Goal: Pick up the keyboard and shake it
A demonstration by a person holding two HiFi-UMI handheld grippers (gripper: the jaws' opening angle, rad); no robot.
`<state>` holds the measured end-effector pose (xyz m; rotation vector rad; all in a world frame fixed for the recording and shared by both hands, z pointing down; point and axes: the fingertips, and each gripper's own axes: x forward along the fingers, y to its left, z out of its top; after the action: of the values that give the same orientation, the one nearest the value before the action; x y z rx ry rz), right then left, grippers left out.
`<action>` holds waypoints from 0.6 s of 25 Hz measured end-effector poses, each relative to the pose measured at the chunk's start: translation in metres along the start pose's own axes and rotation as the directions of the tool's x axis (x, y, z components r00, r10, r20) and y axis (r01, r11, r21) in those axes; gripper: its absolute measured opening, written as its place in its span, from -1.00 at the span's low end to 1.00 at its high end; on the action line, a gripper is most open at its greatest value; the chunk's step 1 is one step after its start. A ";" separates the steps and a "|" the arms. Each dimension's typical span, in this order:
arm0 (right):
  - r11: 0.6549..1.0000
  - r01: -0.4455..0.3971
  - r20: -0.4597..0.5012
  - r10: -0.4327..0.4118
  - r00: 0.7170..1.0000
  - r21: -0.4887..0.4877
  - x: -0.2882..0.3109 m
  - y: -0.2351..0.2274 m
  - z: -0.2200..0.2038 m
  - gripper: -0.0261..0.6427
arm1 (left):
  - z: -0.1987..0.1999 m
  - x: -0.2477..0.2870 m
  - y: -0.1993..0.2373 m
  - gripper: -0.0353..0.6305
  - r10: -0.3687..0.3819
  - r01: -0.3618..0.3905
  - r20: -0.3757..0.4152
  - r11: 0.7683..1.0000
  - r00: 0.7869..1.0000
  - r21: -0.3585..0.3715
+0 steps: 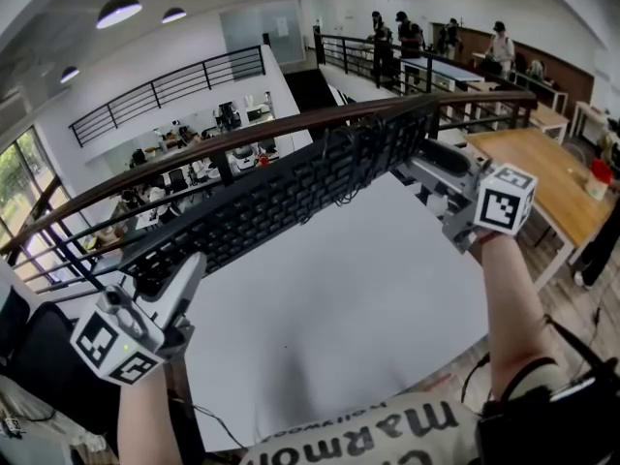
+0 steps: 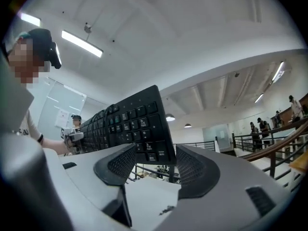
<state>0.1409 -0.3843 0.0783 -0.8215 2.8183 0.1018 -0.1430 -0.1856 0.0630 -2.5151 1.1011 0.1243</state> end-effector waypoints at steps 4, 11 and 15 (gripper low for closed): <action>0.997 0.009 -0.031 -0.011 0.999 -0.081 -0.004 0.008 0.009 -0.12 | 0.008 -0.001 -0.004 -0.62 0.001 -0.001 0.013 1.000 1.000 -0.006; 0.990 0.039 0.001 -0.039 0.999 -0.134 -0.004 0.013 0.021 -0.12 | 0.007 -0.004 -0.003 -0.62 -0.013 0.012 0.050 1.000 0.999 0.020; 0.981 0.098 0.051 -0.090 0.995 -0.166 0.004 0.014 0.026 -0.16 | 0.016 -0.004 -0.007 -0.63 -0.042 0.034 0.053 0.990 0.998 0.136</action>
<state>0.1347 -0.3715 0.0527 -0.9748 2.7532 0.3437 -0.1400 -0.1724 0.0514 -2.3960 1.0046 0.1054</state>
